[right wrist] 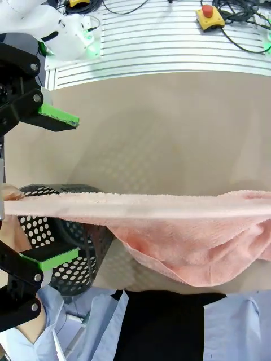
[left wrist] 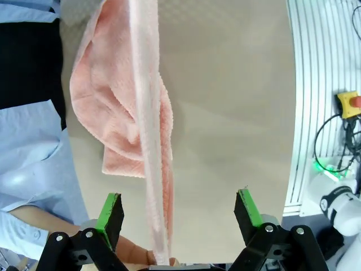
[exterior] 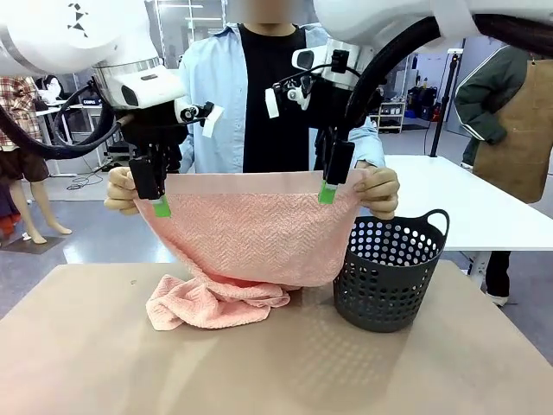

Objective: Fold the towel.
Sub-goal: Grab the top end of the 100 cm Hotel Towel extended by the human.

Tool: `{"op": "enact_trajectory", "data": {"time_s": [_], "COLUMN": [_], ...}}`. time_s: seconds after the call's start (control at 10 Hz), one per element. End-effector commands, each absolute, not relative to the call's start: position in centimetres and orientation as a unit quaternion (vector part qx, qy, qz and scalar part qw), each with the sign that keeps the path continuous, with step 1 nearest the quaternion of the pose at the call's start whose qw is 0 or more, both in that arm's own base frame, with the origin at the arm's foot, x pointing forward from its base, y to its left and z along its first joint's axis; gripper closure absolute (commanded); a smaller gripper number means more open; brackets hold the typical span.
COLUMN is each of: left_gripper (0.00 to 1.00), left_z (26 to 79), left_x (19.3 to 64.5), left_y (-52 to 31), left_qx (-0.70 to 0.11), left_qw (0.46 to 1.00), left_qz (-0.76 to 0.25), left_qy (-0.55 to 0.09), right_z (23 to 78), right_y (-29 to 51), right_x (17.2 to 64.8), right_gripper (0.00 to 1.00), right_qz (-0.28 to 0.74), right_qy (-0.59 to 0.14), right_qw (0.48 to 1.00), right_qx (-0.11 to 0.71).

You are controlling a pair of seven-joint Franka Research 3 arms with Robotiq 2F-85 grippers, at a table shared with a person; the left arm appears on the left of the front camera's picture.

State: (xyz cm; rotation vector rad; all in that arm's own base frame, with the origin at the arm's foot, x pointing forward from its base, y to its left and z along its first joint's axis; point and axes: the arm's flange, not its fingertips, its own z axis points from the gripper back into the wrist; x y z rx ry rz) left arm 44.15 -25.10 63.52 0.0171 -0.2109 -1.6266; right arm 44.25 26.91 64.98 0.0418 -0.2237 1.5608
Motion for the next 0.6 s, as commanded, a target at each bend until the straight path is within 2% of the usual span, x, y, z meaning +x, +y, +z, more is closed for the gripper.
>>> {"op": "enact_trajectory", "data": {"time_s": [0.0,0.1,0.2,0.3,0.4,0.5], "left_gripper": [0.00,0.29,0.60,0.89,1.00,1.00], "left_z": [63.06,63.05,62.84,62.71,62.74,62.81], "left_x": [43.41,43.43,43.37,43.25,43.11,43.02], "left_y": [-24.73,-24.67,-24.63,-24.67,-24.75,-24.73], "left_qx": [0.000,0.002,-0.001,-0.003,-0.002,0.000], "left_qw": [0.692,0.695,0.695,0.694,0.692,0.692], "left_qz": [-0.716,-0.713,-0.712,-0.713,-0.715,-0.715], "left_qy": [-0.094,-0.098,-0.098,-0.099,-0.099,-0.098], "right_z": [64.01,63.79,63.81,63.97,63.98,63.83], "right_y": [27.32,27.38,27.37,27.32,27.28,27.30], "right_x": [43.30,43.26,43.22,43.14,43.04,42.89], "right_gripper": [0.13,0.57,0.71,1.00,1.00,1.00], "right_qz": [0.697,0.697,0.695,0.696,0.698,0.699], "right_qy": [-0.090,-0.086,-0.087,-0.088,-0.086,-0.083], "right_qw": [0.712,0.712,0.713,0.712,0.711,0.710], "right_qx": [0.006,0.004,-0.003,-0.004,-0.004,-0.003]}}
